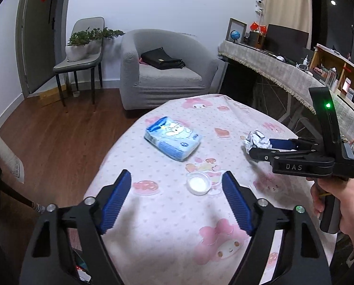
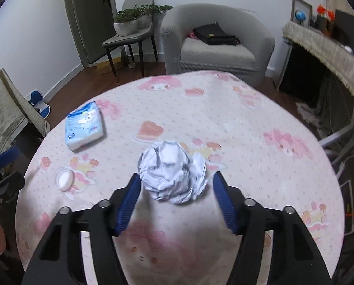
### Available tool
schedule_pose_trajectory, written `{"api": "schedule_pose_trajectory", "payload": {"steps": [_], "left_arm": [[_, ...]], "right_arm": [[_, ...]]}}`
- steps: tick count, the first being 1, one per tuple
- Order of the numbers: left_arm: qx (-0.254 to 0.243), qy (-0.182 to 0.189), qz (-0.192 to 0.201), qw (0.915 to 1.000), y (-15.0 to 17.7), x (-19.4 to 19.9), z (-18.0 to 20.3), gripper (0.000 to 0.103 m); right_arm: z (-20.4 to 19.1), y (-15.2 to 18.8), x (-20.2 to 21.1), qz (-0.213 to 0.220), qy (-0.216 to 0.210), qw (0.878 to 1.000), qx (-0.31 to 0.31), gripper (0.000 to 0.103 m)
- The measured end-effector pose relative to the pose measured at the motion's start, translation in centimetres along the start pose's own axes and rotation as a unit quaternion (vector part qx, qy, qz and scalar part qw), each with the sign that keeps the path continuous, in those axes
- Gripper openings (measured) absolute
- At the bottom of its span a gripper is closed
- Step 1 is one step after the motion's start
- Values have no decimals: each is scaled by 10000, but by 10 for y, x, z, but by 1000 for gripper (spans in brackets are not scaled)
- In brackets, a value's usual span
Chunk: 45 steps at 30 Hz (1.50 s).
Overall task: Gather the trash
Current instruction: 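Grasp the crumpled foil ball with the right tool while the left tool grasps a small white lid, then carry both items over the teal bin and open both tools to drop them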
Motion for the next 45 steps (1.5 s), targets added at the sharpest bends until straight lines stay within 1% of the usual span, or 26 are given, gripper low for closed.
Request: {"api": "schedule_pose_trajectory", "payload": {"steps": [1,2,3,5,7,9,12,15,18,21,22,26,27,30,37,44,45], "left_arm": [[3,13,-21,10000,0,-2,2,78],[2,32,-38,10000,1,-3,3,77],[-5,41,-46,10000,1,-5,5,76],[-26,45,-88,9999,1,-9,10,74],[-38,21,-177,9998,3,-15,14,70],[-77,-17,-240,9997,4,-20,17,68],[-140,-24,-314,9994,5,-26,23,63],[-258,-72,-384,9989,6,-30,31,62],[-287,-130,-494,9983,7,-35,33,53],[-252,-209,-583,9978,8,-40,32,51],[-260,-213,-602,9976,9,-40,32,47],[-278,-289,-726,9966,10,-46,32,38],[-257,-266,-728,9967,10,-46,31,33],[-178,-200,-729,9970,11,-44,26,33],[-185,-366,-558,9976,14,-23,10,33],[0,-442,-501,9978,18,0,-15,33],[-2,-498,-482,9976,19,4,-18,33]], "right_arm": [[2,1,-1,-31,-38,10000,-23,53],[3,2,-1,-36,-113,9999,-37,48],[4,2,0,-15,-178,9998,-48,45],[4,0,5,54,-261,9996,-31,44],[5,0,9,116,-360,9993,-42,44],[4,-1,14,182,-458,9988,-37,44],[4,-1,17,184,-499,9986,-4,43],[5,-1,20,186,-530,9984,39,43],[5,-1,24,207,-545,9983,58,43],[4,-2,30,251,-576,9980,85,43],[3,-2,30,259,-581,9979,93,43],[-1,-3,34,283,-625,9976,126,43],[-2,-3,34,285,-636,9975,141,43],[-11,-6,33,271,-700,9970,209,43],[-41,-10,30,242,-864,9949,469,43],[-72,-9,26,198,-1069,9919,658,43],[-79,-8,25,192,-1111,9911,707,43]]}}
Point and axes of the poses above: each gripper's, at about its wrist camera, not at the fingertips, and x roughly against the way its jaws point, z to its right, y to its underside, the point moved 3 cm from there along -x, roughly the way its jaws point, and after that the axes turned 9 degrees about -y, right-handed, at the moved point
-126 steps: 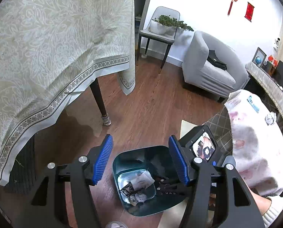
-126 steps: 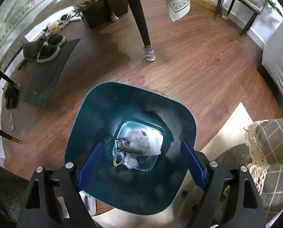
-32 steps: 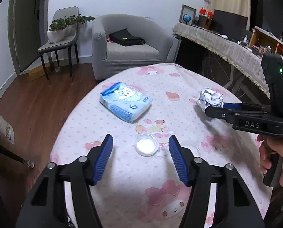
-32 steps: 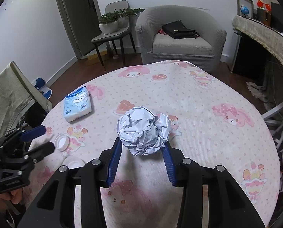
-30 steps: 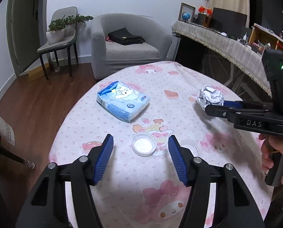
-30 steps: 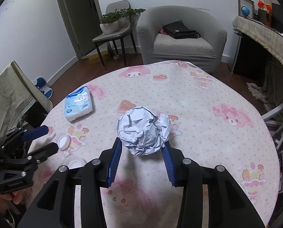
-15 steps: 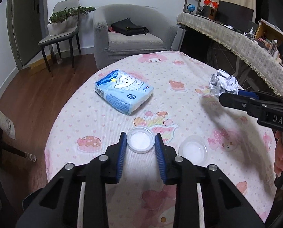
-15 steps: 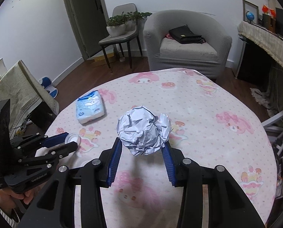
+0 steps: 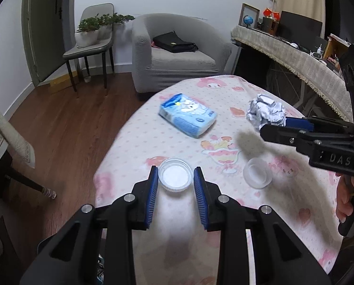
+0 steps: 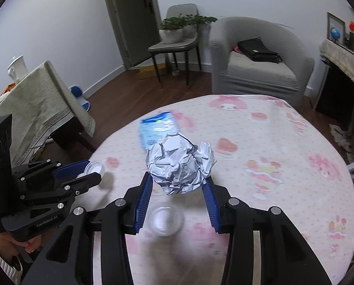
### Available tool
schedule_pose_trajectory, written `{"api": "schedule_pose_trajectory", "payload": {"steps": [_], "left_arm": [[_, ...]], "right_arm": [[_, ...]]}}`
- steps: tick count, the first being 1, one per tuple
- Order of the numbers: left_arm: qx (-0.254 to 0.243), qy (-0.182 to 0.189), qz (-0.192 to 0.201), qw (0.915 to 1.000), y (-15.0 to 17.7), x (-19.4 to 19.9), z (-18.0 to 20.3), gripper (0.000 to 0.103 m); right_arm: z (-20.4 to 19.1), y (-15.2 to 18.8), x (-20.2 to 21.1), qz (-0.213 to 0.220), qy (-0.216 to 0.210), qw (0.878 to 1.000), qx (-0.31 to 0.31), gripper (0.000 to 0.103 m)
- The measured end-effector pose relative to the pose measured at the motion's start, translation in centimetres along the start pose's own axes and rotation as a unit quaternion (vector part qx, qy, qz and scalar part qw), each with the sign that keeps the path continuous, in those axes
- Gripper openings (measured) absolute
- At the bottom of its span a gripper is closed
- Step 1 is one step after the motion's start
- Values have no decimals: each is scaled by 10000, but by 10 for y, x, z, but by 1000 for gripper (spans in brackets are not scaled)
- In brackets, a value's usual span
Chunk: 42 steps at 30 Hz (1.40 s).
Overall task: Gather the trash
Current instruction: 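Carry both items over the teal bin and open both tools to drop them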
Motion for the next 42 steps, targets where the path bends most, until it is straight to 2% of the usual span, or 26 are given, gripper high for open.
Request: {"api": "schedule_pose_trajectory", "payload": {"steps": [8,23,25,33,42], "left_arm": [[206,-279,18,9994,11,18,-35,33],[524,-760,-50,9957,50,43,-110,33],[612,-873,-152,9942,59,41,-123,33],[1210,-933,-497,9870,93,36,-181,33],[1480,-1169,-804,9787,134,24,-231,33]], "right_arm": [[-47,-3,-15,-47,-242,9992,303,43],[-134,-3,-50,-156,-812,9948,600,43],[-145,-3,-56,-189,-879,9937,663,43],[-192,2,-94,-475,-1124,9882,926,43],[-235,18,-143,-931,-1279,9808,1142,43]]}}
Point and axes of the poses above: each gripper's, at about its wrist camera, not at the fingertips, and x roughly against the way its jaws point, z to its right, y to its underside, the point moved 3 cm from there along -x, roughly the way its jaws point, and after that the axes turned 9 degrees about -y, right-handed, at the moved point
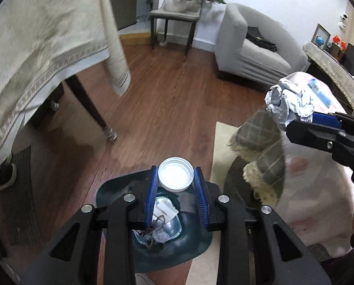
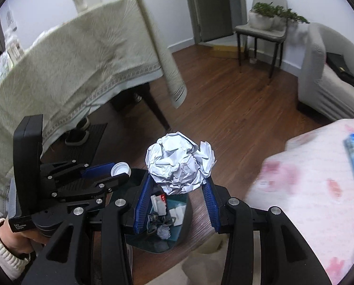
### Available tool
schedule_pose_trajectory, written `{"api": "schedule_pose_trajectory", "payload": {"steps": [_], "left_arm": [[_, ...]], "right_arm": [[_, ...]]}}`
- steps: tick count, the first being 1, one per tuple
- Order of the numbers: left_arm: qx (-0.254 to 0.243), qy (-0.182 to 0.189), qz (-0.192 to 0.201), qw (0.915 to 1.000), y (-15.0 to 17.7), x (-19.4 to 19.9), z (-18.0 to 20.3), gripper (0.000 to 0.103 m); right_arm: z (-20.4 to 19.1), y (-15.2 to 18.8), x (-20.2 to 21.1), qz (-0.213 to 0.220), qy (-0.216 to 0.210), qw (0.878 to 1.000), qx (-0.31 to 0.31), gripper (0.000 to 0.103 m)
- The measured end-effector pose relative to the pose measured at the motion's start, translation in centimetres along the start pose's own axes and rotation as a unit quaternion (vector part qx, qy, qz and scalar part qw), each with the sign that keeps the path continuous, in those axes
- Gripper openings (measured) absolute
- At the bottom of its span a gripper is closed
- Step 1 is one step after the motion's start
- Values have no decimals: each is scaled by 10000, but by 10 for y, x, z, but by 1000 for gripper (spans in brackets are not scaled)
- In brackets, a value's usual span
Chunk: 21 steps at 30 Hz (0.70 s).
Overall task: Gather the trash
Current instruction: 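Carry both items over the teal bin and open both tools to drop them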
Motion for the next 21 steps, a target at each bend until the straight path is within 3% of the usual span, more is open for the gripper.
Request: {"api": "schedule_pose_trajectory", "payload": {"steps": [9,21], "left_arm": [[179,-82,-609,9979,30,-34,-38,33],[252,-110,-1211,9923,68,-72,-59,33]], "right_arm": [[-21,6,-57,-489,-81,9987,114,43],[-29,10,-98,-833,-104,9964,95,43]]}}
Point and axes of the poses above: each gripper's, at about its wrist camera, not at the fingertips, and x roughly against the way its jaws point, z to its right, y to its underside, the point moved 3 cm from there along -x, roughly the way its jaws point, and after that the axes turned 9 degrees about -y, right-handed, at the moved point
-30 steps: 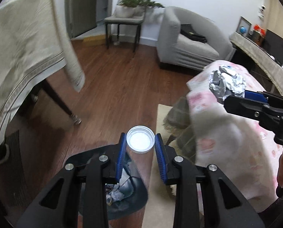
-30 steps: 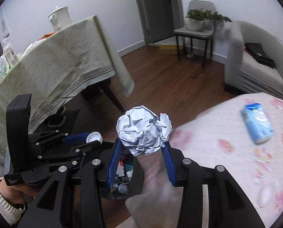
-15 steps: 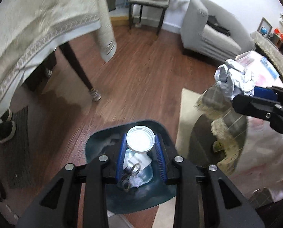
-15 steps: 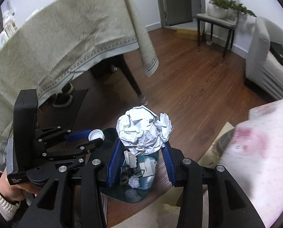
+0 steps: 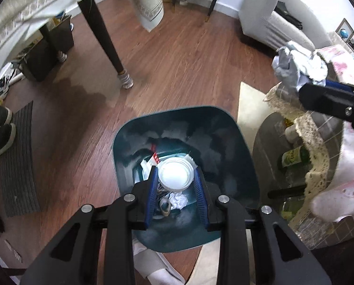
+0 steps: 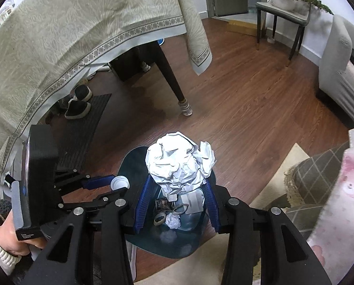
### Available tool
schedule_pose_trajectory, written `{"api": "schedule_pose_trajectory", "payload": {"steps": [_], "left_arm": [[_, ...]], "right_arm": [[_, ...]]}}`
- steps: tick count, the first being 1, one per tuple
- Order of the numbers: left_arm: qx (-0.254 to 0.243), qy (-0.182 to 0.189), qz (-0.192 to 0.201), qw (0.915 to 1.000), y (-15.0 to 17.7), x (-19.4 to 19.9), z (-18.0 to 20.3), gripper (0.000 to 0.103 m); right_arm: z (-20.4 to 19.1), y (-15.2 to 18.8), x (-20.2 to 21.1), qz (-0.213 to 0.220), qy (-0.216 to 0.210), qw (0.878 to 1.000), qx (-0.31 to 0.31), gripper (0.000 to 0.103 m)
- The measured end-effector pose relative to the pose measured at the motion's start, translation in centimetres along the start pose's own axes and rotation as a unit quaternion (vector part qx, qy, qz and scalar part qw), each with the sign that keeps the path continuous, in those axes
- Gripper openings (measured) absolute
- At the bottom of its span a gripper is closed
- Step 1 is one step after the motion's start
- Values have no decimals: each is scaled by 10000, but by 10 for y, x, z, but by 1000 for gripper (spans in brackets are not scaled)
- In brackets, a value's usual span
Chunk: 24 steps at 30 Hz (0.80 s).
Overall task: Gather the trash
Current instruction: 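Carry both items over the teal bin and open both tools to drop them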
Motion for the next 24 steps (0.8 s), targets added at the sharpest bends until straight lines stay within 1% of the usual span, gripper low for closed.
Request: {"api": "schedule_pose_trajectory", "payload": {"steps": [3,5,7,9,12,17,20,24], "left_arm": [[-35,4,-146,9999,5,-6,-2,33],[-88,-18,-167,9998,7,-9,-4,35],[-84,-8,-195,9998,10,-11,-8,48],[-55,-28,-198,9998,11,-10,-12,49],[-26,9,-160,9999,11,-7,-18,55],[60,25,3,10000,9,6,-28,60],[151,67,192,9997,5,20,-35,63],[197,-28,501,9985,-1,41,-43,67]], "right_arm": [[-2,-2,-8,-44,-26,10000,1,43],[-2,-1,-14,-107,-27,9999,-12,43],[-3,-1,-22,-185,-27,9998,-26,43],[-3,0,-30,-279,-26,9996,-38,43],[-5,0,-42,-370,-38,9993,-30,43],[-7,5,-62,-571,-14,9984,-51,43],[-9,9,-72,-703,4,9975,-56,43],[-11,16,-87,-897,42,9960,-48,43]]}}
Point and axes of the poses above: each gripper's, at about its wrist camera, not at the fingertips, and x roughly against the way its jaws point, z to its right, y to its underside, the point moved 3 cm from there along -x, roughly the way its jaws point, and after that the axes turned 9 degrees about -y, right-handed, at the moved point
